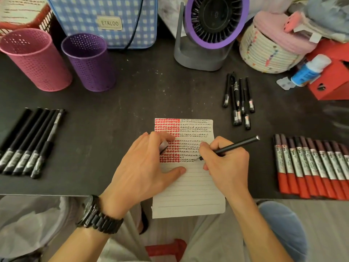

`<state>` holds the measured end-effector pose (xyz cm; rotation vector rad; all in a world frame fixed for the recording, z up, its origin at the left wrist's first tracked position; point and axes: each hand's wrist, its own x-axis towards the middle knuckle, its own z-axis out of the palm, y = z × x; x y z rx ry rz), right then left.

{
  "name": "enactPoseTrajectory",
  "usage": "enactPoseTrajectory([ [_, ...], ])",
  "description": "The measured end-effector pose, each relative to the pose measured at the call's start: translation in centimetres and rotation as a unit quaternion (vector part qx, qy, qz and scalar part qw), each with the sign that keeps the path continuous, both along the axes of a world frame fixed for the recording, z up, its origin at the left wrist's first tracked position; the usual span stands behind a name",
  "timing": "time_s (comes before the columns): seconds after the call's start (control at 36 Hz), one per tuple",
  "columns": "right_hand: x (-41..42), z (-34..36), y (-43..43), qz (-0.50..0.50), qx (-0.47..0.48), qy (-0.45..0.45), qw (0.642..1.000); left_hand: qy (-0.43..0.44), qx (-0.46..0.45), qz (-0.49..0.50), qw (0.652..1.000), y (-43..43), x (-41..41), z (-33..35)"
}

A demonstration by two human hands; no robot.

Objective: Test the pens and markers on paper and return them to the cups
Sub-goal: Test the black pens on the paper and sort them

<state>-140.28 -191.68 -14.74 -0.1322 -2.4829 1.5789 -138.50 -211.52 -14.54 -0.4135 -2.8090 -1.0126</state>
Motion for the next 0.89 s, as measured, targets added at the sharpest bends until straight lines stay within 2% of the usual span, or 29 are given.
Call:
enactPoseTrajectory([
  [0.89, 0.18, 0.5, -0.13, 0.0, -0.002, 0.0, 1.0, -0.027, -0.001, 0.009, 1.0, -0.09, 0.05, 0.01],
])
